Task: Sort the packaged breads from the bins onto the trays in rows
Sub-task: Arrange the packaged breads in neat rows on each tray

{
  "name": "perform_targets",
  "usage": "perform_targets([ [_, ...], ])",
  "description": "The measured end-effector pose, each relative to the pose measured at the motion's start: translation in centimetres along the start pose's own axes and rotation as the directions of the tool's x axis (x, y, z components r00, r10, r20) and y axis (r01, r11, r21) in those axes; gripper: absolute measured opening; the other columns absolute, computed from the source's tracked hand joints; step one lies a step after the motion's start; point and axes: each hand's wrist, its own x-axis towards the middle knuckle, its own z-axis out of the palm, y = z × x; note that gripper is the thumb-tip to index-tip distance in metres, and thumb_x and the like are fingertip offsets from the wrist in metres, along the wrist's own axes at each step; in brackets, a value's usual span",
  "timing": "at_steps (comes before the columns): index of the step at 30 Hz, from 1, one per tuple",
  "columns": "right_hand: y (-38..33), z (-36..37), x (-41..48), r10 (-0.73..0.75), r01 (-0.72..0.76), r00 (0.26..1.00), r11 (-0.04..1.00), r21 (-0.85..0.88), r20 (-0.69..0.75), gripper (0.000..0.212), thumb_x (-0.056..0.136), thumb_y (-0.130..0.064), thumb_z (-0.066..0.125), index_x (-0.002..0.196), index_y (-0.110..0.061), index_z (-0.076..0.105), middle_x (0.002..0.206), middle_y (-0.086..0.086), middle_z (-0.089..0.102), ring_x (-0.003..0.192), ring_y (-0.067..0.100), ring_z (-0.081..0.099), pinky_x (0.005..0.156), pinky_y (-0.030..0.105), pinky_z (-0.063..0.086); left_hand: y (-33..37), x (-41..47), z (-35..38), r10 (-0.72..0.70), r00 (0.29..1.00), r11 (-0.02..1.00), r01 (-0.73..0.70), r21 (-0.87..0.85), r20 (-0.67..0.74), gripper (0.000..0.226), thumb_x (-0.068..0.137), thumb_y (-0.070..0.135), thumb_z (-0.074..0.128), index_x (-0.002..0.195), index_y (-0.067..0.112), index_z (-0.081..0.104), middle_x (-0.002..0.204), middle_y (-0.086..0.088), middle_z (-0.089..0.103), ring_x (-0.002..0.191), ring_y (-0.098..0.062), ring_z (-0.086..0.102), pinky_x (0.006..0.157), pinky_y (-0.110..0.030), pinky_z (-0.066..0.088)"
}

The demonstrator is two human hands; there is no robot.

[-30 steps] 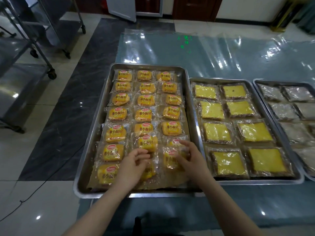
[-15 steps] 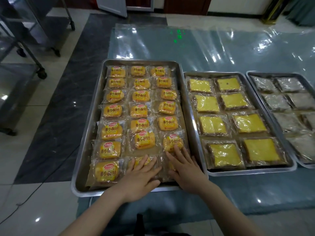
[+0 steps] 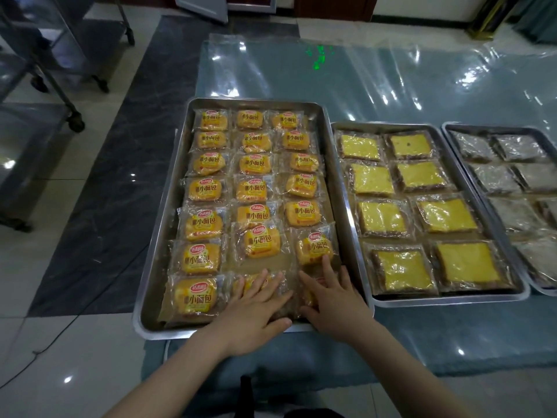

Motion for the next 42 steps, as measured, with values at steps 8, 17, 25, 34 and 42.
perform_targets([
  [8, -4.2, -3.1, 2.8, -0.147, 0.211, 0.846, 0.975, 0.067, -0.513, 0.043, 0.09, -0.027, 0.054, 0.133, -0.03, 0.048, 0.148, 0.001, 0.038, 0.139, 0.025, 0.028, 0.11, 0.041, 0.027, -2.1, -1.9, -2.0, -0.214, 0.845, 0.971, 0.13, -0.199, -0.49, 0.05, 0.093, 0.051, 0.027, 0.142, 0.043, 0.019, 0.152, 0.017, -0.003, 0.14, -0.004, -0.016, 0.11, -0.027, -0.012],
  [17, -8.1, -2.3, 9.7, -0.304, 0.271, 0.926, 0.949, -0.163, -0.225, 0.052, 0.096, -0.048, 0.038, 0.145, -0.037, 0.025, 0.16, -0.001, 0.001, 0.146, 0.029, -0.005, 0.113, 0.051, 0.005, -8.6, -2.8, -2.7, -0.417, 0.826, 0.901, 0.43, -0.057, -0.379, 0.065, 0.093, 0.056, 0.026, 0.142, 0.043, -0.014, 0.151, 0.004, -0.023, 0.137, -0.021, -0.025, 0.111, -0.043, -0.008],
  [25, -8.3, 0.1, 7.9, -0.179, 0.162, 0.956, 0.983, -0.088, -0.231, 0.056, 0.095, -0.055, 0.034, 0.145, -0.039, 0.017, 0.16, 0.002, -0.005, 0.144, 0.026, -0.016, 0.113, 0.047, -0.002, -9.2, -2.7, -1.3, -0.398, 0.839, 0.914, 0.397, -0.084, -0.371, 0.067, 0.092, 0.058, 0.022, 0.142, 0.039, -0.019, 0.15, 0.004, -0.03, 0.134, -0.018, -0.035, 0.11, -0.041, -0.011],
  [34, -9.8, -2.5, 11.2, -0.199, 0.19, 0.906, 0.98, -0.06, -0.374, 0.066, 0.097, -0.05, 0.033, 0.151, -0.028, 0.001, 0.159, 0.003, -0.012, 0.144, 0.029, -0.017, 0.114, 0.044, -0.005, -9.8, -1.0, -4.6, -0.361, 0.79, 0.929, 0.349, -0.12, -0.496, 0.058, 0.094, 0.053, 0.023, 0.143, 0.042, -0.003, 0.153, 0.009, -0.016, 0.139, -0.014, -0.022, 0.113, -0.038, -0.009],
  [42, -10.7, -2.7, 12.9, -0.165, 0.158, 0.952, 0.986, -0.046, -0.258, 0.064, 0.096, -0.054, 0.032, 0.15, -0.03, 0.007, 0.16, 0.004, -0.002, 0.145, 0.035, -0.008, 0.115, 0.05, 0.007, -11.6, 2.5, -6.3, -0.325, 0.892, 0.929, 0.364, 0.072, -0.315, 0.06, 0.091, 0.062, 0.016, 0.145, 0.045, -0.006, 0.151, 0.005, -0.024, 0.138, -0.026, -0.023, 0.11, -0.049, -0.008],
])
